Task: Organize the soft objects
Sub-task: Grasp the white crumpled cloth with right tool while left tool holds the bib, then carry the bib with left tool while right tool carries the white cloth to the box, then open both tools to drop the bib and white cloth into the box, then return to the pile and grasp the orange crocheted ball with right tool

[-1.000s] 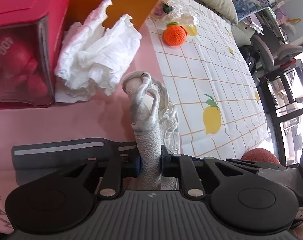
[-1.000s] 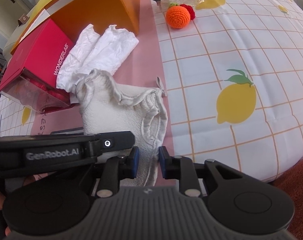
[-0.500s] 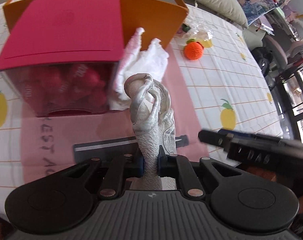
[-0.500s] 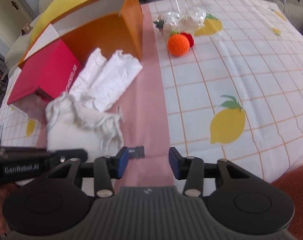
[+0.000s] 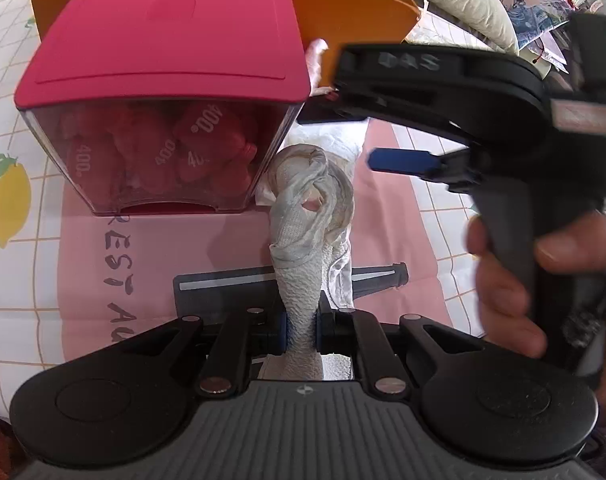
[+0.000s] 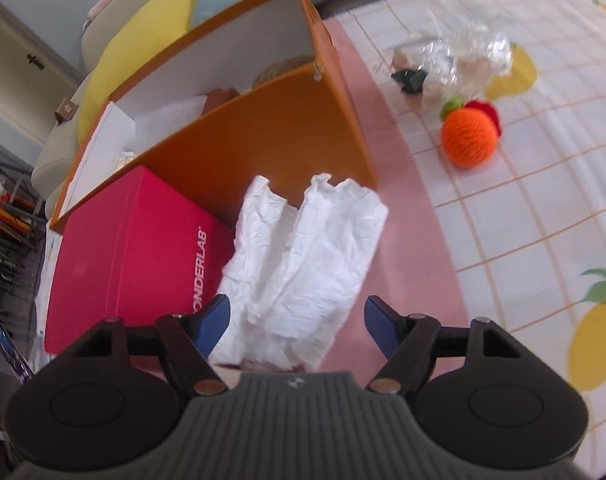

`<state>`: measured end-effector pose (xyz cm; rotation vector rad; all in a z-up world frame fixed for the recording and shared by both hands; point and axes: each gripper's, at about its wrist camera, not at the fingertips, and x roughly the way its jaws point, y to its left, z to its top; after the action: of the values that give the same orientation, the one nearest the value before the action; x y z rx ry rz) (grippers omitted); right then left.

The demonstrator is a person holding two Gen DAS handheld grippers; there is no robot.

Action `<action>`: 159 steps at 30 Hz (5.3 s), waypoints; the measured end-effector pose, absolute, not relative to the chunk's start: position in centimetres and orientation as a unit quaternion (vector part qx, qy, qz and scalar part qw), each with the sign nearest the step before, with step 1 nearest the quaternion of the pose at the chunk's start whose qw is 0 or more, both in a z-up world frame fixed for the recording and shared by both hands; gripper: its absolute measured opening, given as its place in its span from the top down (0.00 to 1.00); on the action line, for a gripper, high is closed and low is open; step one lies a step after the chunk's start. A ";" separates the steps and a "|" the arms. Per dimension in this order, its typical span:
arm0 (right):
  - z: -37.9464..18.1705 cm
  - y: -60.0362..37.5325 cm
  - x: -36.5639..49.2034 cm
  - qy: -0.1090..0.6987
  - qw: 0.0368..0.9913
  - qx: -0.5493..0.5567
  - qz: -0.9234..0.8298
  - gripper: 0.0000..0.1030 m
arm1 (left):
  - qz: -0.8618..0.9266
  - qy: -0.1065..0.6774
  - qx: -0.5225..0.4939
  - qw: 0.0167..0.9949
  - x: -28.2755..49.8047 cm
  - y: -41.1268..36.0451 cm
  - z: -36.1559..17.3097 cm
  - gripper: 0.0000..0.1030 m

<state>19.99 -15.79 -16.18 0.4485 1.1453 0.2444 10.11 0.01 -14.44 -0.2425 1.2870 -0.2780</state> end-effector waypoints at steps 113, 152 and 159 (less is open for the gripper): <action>-7.9 -8.9 29.0 0.423 0.882 -0.052 0.201 0.86 | -0.070 0.426 -0.088 0.898 25.2 5.8 -4.9 0.87; -2.1 -14.7 18.2 0.386 0.907 -0.021 0.169 0.24 | -0.086 0.299 -0.048 0.949 14.0 3.5 2.2 0.19; -3.5 -18.9 12.8 0.397 0.908 0.010 0.132 0.24 | -0.123 0.327 -0.056 0.935 10.1 1.0 0.8 0.21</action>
<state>12.76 -18.94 -3.51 0.0202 0.8183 0.2713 10.08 0.97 0.76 -0.1151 0.6686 -0.2507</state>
